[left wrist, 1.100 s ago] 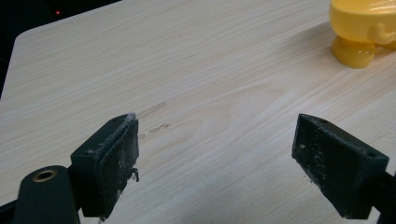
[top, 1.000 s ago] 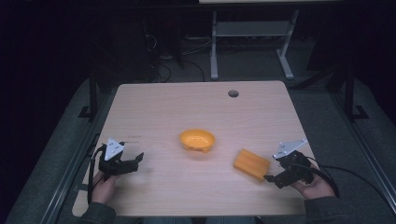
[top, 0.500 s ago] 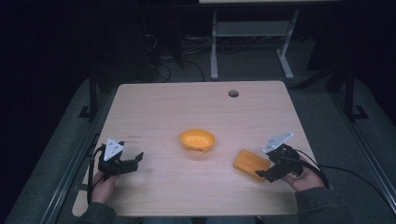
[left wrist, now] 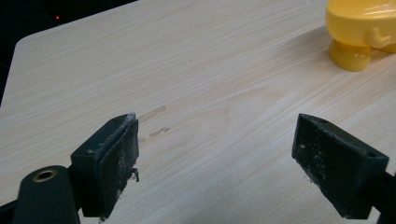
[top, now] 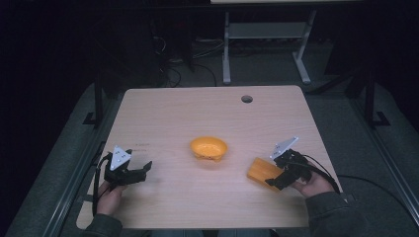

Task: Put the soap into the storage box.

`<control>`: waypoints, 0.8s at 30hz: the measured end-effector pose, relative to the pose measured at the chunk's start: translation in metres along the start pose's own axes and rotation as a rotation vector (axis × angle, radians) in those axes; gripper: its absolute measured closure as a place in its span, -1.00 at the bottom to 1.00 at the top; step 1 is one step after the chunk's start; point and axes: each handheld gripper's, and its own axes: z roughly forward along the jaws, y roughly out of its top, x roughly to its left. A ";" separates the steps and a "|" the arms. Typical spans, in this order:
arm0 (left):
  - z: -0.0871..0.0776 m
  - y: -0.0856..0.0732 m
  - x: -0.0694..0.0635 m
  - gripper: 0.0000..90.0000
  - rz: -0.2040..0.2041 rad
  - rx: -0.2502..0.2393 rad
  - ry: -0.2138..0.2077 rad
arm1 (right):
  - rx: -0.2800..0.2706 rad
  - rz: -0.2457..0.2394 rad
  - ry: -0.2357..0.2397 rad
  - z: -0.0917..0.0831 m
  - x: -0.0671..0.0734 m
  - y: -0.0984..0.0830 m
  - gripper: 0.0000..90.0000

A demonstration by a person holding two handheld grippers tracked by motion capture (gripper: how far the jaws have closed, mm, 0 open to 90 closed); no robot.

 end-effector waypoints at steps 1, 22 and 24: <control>0.000 0.000 0.000 -0.69 0.000 0.000 -0.003 | 0.011 0.001 0.004 0.003 -0.001 0.002 -0.65; -0.001 0.000 0.002 -0.69 0.004 0.002 -0.001 | 0.090 -0.006 0.042 0.030 -0.003 0.016 -0.66; -0.001 0.000 0.002 -0.69 0.002 0.002 -0.001 | 0.101 -0.007 0.042 0.033 -0.004 0.017 -0.66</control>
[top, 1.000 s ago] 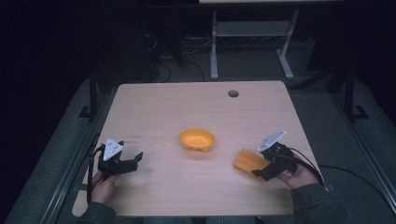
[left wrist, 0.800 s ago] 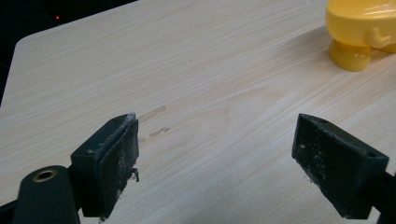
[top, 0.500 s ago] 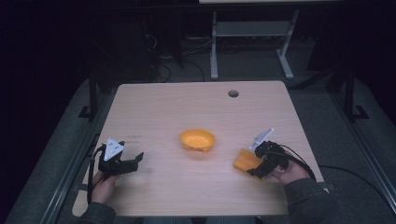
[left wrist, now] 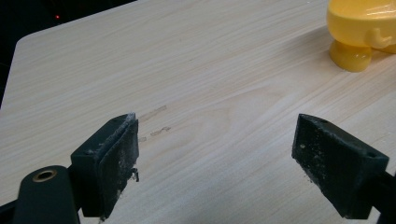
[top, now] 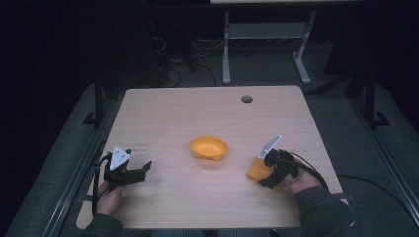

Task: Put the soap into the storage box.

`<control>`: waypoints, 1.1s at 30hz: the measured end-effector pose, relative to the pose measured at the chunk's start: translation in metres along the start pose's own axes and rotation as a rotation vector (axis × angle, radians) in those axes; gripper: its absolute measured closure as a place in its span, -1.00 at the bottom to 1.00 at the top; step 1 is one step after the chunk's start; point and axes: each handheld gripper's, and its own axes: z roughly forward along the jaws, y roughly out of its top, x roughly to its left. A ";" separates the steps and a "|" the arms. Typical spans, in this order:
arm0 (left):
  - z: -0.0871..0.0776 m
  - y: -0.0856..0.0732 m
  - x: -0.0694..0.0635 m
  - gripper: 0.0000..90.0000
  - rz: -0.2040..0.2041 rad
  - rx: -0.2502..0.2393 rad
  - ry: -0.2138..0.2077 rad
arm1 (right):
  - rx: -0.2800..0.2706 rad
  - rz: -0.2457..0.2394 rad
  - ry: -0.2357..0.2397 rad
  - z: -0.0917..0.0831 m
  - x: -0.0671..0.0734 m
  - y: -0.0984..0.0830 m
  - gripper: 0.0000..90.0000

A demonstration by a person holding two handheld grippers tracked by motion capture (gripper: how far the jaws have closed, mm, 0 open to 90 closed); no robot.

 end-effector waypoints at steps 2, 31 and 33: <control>0.000 0.000 0.000 -0.69 0.000 0.000 -0.001 | 0.003 0.001 0.003 0.002 0.000 0.001 -0.66; -0.002 -0.001 0.003 -0.69 -0.015 -0.012 0.010 | 0.001 -0.001 0.006 0.007 0.002 0.002 -0.55; -0.002 -0.001 0.003 -0.69 -0.015 -0.011 0.011 | -0.016 -0.002 -0.002 0.004 0.002 0.002 -0.55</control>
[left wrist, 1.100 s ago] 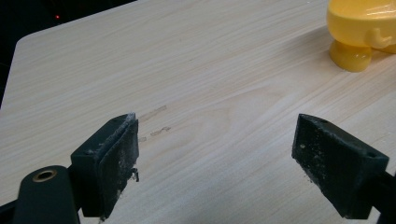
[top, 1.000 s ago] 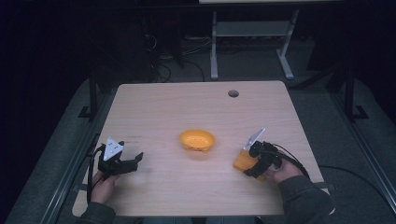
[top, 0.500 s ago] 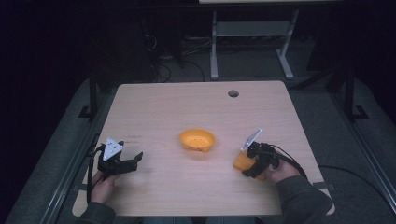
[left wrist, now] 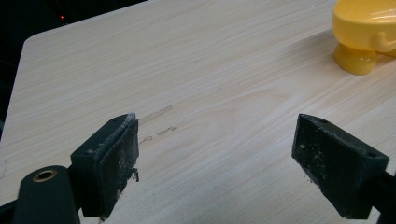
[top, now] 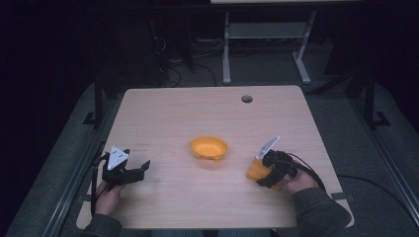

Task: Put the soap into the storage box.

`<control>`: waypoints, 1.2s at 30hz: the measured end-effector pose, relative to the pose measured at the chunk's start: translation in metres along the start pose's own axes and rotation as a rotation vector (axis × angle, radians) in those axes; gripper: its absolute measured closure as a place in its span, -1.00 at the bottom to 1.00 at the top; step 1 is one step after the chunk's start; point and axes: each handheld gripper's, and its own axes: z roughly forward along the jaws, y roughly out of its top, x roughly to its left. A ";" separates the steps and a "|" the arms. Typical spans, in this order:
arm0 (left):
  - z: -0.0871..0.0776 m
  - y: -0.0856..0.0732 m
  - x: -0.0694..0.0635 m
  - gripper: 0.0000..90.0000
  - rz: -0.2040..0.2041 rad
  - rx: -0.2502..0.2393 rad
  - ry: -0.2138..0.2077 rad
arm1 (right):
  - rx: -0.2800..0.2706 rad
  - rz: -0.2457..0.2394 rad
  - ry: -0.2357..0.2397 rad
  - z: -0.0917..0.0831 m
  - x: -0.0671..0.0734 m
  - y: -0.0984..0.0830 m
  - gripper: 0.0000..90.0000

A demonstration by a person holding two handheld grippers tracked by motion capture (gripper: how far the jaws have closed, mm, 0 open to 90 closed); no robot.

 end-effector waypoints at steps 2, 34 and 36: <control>0.000 0.000 0.000 -0.69 -0.004 -0.002 0.000 | -0.028 0.002 0.007 -0.004 -0.001 0.001 -0.55; -0.001 0.000 0.002 -0.69 -0.006 0.004 0.003 | -0.093 -0.059 0.028 -0.022 -0.010 0.036 -0.55; -0.001 0.000 0.002 -0.69 -0.006 0.004 0.002 | -0.093 -0.067 0.029 -0.022 -0.011 0.039 -0.55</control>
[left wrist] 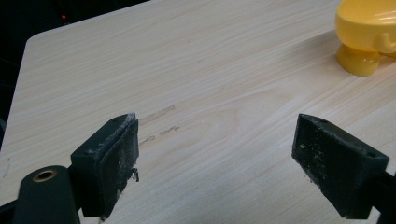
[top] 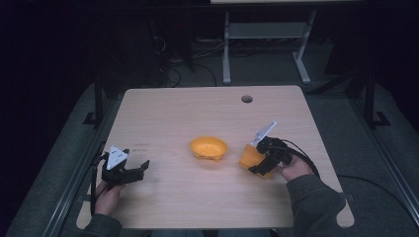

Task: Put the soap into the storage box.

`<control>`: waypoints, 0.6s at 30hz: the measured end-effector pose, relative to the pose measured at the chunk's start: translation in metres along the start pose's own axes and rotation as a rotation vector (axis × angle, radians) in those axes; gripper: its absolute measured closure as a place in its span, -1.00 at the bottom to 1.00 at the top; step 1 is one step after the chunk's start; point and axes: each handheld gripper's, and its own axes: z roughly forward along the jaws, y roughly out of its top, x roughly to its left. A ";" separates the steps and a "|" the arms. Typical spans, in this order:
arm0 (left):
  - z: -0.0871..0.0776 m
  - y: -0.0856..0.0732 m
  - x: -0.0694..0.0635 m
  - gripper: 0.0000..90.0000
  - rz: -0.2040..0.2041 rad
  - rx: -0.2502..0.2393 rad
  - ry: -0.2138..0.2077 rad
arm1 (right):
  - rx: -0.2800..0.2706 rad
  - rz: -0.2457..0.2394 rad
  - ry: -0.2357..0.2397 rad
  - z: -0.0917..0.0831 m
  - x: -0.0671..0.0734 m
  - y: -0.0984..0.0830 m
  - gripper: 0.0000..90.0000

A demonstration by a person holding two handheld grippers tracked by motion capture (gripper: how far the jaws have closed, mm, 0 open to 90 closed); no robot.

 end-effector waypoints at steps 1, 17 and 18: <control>0.000 0.000 0.000 -0.69 0.001 0.000 0.000 | 0.000 0.000 0.000 0.000 0.000 0.000 -0.55; 0.000 0.000 0.000 -0.69 -0.003 0.003 -0.001 | -0.006 -0.040 0.010 -0.004 -0.004 0.023 -0.55; 0.000 0.000 0.000 -0.69 -0.005 0.003 0.000 | -0.014 -0.042 0.011 -0.004 -0.005 0.026 -0.55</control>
